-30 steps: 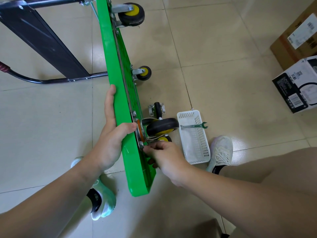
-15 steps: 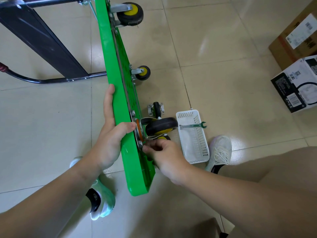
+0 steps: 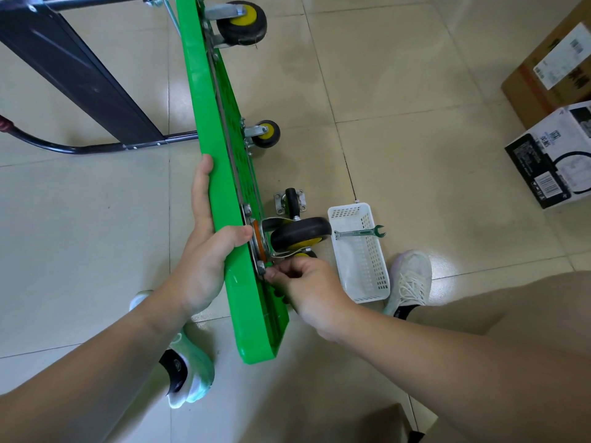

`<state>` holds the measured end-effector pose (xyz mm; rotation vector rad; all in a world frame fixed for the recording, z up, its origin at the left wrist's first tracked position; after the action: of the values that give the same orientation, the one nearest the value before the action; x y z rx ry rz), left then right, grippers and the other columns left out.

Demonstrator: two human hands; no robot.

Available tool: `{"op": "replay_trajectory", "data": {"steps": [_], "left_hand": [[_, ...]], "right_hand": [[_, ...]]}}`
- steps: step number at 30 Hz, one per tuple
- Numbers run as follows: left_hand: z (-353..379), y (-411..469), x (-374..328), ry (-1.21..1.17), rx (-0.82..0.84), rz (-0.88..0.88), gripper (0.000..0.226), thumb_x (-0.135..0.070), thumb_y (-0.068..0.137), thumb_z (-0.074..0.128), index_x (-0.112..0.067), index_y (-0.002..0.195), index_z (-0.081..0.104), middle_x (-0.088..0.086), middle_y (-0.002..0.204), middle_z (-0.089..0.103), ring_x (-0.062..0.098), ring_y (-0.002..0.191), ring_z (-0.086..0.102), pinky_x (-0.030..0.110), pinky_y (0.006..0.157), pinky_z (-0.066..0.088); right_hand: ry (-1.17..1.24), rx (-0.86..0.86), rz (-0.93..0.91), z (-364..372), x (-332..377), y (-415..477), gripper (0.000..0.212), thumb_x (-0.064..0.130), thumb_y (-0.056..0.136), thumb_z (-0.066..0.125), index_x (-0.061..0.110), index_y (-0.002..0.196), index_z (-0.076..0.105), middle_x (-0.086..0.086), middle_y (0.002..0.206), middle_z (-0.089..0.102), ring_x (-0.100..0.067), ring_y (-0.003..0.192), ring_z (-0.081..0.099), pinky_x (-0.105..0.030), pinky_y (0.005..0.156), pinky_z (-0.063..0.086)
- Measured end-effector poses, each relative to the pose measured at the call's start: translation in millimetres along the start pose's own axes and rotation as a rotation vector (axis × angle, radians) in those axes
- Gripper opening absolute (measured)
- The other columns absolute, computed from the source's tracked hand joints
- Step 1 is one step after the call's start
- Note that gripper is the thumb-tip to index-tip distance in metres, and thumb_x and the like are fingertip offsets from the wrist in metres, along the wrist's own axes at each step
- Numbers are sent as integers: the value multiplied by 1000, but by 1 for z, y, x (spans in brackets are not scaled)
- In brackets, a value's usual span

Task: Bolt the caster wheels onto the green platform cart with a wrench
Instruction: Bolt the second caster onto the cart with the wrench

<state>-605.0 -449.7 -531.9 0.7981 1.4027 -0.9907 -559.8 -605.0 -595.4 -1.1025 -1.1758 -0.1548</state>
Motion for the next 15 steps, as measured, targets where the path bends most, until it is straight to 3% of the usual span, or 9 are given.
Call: {"op": "replay_trajectory", "data": {"steps": [5,9,12,15], "left_hand": [[0,0,0,5,-8,-13,97,-24,73,64,-58,154,22,-15,139,56,33,131,52,70,112,37],[1,-1,-1,11,-3,-15,98,-25,74,63,-55,156,19,-18,141,56,28,129,53,67,111,40],[1,-1,-3,11,1,-8,98,-26,74,63,-55,156,18,-16,147,52,30,135,51,67,113,38],[1,-1,-3,14,10,7,98,-25,74,63,-56,156,18,-17,148,51,29,133,52,63,112,42]], "right_hand": [[59,7,24,1,3,-1,4,19,87,75,23,87,75,5,89,76,-15,92,71,-43,96,55],[3,-4,20,2,1,0,5,28,85,77,23,86,77,4,89,76,-20,92,71,-50,93,55],[16,10,19,2,2,-1,8,33,86,75,26,84,77,4,88,76,-20,90,70,-47,92,55],[42,57,45,-2,4,-3,8,28,88,74,26,81,76,6,84,74,-15,81,66,-37,77,53]]}}
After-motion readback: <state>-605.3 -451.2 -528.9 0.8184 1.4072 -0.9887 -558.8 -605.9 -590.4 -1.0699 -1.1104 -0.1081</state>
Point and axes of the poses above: each hand's wrist, its own y-axis towards the middle knuckle, its own z-axis out of the palm, x = y × z, the point moved 3 cm from there along y, towards the middle knuckle
